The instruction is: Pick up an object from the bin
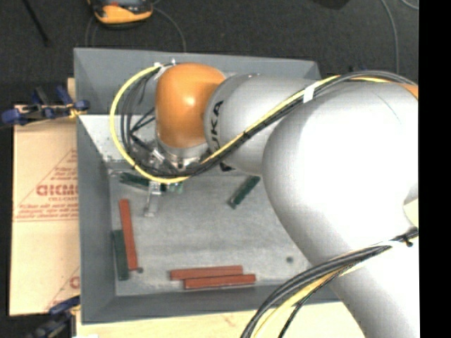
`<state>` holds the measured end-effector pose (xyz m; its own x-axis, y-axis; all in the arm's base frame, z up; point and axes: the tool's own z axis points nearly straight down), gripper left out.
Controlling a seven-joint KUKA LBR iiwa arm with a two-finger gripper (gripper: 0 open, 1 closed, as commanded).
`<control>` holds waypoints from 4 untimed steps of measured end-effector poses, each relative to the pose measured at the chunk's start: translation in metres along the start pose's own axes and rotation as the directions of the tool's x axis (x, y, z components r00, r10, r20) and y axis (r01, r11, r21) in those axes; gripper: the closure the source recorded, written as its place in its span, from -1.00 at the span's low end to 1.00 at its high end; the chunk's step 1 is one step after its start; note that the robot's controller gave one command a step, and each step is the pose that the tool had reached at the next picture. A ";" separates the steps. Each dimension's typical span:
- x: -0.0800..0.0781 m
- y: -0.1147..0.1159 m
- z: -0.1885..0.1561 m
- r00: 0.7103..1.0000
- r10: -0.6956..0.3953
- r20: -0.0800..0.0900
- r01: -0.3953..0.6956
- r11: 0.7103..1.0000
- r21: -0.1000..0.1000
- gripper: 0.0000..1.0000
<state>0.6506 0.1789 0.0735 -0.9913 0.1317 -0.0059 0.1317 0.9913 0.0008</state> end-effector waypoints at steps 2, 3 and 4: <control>0.010 0.003 0.002 0.912 0.411 -0.004 -0.411 0.912 0.002 1.00; 0.010 0.002 0.002 0.912 0.411 -0.003 -0.411 0.912 0.002 1.00; 0.011 0.002 -0.003 0.911 0.412 -0.007 -0.412 0.911 0.005 1.00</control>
Offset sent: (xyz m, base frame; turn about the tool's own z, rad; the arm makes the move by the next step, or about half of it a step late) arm 0.0000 0.0000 0.0000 0.0000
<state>0.6395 0.1821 0.0766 -0.8492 0.5281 0.0017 0.5281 0.8492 -0.0021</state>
